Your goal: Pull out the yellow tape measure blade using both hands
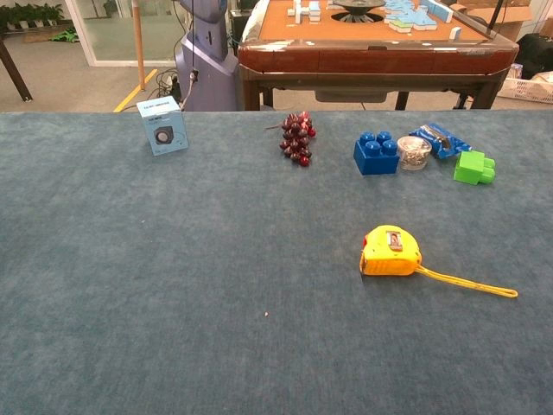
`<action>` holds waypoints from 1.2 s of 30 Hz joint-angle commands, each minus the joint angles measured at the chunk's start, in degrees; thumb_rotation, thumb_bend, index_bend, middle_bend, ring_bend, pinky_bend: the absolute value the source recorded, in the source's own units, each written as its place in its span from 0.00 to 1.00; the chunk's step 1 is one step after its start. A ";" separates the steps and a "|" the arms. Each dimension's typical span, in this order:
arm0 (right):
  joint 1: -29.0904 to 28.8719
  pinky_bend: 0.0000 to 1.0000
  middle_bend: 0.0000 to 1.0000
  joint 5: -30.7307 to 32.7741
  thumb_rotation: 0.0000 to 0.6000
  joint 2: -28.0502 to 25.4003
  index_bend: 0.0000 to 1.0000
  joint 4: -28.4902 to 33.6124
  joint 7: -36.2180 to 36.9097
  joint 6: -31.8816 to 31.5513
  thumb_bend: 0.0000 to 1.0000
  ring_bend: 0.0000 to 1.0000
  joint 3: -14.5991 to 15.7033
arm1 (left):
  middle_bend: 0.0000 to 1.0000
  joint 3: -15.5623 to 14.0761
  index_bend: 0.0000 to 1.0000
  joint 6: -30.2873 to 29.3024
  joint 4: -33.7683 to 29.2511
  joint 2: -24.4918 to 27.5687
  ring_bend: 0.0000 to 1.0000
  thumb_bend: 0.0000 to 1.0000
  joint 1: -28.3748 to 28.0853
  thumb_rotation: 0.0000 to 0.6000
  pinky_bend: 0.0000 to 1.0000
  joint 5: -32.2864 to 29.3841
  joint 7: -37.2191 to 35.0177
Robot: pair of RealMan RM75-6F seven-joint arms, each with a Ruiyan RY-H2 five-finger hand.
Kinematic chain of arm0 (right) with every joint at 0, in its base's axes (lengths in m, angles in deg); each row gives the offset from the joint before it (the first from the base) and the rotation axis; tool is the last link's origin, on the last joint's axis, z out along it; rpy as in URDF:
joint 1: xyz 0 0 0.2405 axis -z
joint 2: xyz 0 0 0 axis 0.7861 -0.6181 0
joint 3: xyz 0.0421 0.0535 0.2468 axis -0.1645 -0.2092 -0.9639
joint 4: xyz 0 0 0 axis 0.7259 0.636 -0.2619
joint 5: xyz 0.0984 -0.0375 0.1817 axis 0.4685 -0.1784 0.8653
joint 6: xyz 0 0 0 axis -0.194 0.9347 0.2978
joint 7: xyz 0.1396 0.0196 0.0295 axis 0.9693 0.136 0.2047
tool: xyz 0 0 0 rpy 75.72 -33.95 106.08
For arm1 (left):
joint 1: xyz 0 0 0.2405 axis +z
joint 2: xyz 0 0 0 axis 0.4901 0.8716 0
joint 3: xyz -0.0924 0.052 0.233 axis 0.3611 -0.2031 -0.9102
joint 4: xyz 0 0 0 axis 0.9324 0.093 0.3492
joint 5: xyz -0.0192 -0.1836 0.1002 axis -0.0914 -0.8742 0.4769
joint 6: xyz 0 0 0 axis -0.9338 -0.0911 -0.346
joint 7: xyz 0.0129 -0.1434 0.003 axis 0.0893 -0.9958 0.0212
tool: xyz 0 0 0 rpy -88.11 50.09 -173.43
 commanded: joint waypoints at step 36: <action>-22.23 0.37 0.33 23.15 1.00 21.98 0.28 -6.66 -29.87 24.61 0.21 0.29 -6.72 | 0.00 -0.29 0.02 -0.27 -0.31 1.70 0.00 0.20 2.31 1.00 0.00 1.64 -4.95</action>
